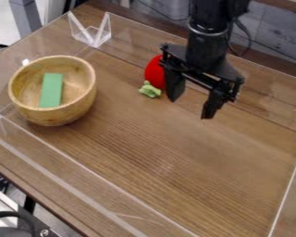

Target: Put the green stick in the brown bowl

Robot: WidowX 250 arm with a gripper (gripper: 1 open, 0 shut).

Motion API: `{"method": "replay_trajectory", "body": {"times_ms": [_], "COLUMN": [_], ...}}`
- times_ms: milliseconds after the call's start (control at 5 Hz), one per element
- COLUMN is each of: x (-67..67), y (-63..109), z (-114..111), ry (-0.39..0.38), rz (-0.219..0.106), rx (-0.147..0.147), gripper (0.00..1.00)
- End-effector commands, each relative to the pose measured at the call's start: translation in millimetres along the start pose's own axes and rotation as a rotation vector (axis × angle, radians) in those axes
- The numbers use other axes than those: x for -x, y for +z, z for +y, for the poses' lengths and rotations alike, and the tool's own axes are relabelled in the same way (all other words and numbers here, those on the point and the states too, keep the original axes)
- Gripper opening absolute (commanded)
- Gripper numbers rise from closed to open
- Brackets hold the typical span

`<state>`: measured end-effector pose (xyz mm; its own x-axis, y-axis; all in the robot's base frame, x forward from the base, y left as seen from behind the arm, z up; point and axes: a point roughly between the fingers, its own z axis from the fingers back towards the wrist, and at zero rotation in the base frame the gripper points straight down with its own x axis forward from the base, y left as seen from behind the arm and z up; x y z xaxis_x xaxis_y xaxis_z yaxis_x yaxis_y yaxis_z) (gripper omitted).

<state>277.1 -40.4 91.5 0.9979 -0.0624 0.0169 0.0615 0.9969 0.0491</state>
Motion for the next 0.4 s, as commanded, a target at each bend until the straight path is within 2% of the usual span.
{"method": "replay_trajectory", "body": {"times_ms": [0, 200], "x": [-8.0, -21.9], "y": [6.2, 11.8], "z": [-1, 8], "ry": [-0.021, 0.058], "rz": [-0.037, -0.032], "rx": [-0.004, -0.006], "gripper": [1.00, 1.00]}}
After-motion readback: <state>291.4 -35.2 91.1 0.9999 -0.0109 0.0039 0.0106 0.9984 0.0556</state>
